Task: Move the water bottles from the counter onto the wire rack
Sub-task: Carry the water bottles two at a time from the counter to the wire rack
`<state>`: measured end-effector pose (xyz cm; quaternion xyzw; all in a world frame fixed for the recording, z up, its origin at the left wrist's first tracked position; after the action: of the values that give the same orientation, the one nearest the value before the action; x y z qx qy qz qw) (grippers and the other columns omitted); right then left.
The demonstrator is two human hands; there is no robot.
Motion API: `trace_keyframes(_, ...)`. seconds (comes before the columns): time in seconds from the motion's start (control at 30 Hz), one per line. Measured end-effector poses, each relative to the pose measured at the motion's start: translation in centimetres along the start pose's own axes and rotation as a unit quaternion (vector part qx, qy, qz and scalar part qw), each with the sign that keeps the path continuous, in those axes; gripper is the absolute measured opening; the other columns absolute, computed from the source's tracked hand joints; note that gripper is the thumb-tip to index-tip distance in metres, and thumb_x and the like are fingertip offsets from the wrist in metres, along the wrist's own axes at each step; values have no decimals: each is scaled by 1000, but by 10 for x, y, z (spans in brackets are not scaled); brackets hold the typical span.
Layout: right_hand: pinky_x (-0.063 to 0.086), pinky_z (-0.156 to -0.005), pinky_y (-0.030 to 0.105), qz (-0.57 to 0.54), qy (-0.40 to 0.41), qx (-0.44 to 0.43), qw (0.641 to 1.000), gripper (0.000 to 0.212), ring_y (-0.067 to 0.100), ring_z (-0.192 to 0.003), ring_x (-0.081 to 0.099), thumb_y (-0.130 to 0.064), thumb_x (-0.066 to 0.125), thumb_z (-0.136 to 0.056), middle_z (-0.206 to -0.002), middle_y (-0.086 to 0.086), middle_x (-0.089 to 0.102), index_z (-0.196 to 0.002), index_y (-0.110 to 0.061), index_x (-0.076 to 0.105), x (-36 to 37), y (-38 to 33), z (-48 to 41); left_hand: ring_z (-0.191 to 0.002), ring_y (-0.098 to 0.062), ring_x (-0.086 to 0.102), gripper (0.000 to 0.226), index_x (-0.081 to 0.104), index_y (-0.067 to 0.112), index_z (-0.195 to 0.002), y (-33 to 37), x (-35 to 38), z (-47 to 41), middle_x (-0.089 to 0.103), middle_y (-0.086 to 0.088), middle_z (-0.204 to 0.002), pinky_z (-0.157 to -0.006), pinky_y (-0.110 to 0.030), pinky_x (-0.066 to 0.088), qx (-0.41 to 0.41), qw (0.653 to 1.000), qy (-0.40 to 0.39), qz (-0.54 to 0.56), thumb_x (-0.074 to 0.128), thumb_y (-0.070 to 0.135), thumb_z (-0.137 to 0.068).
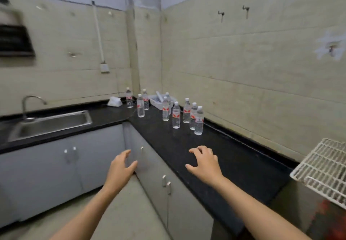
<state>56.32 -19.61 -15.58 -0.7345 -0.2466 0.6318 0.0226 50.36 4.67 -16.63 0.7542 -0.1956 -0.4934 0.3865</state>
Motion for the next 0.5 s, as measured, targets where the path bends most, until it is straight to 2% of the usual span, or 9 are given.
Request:
trace_keyframes(0.23,27,-104,34,-16,-77,-94,992,55,21,-130,30,-39,55,-84,-138,4,35,-135,-23,38,78,-131,-16,-122,-29,45,45,43,5,-130,-109,-117,25,48,-17,-134,-101,-40,36,-102,990,96,18,54,15,-88)
trace_keyframes(0.5,27,-103,31,-28,-125,-133,983,54,21,-131,30,-37,55,-85,-136,5,36,-134,-22,38,137,-193,-57,-120,-28,47,42,46,4,-128,-170,-144,9,50,-17,-130,-99,-37,36,-151,979,134,24,55,13,-87)
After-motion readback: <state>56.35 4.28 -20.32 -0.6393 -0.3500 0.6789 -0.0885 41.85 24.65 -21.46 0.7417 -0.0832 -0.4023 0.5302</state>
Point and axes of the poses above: each hand's wrist, its own z-axis away from the middle knuckle, its own x-axis out of the palm, y = z × x, the point moved 1 cm from there along -z, towards the middle knuckle
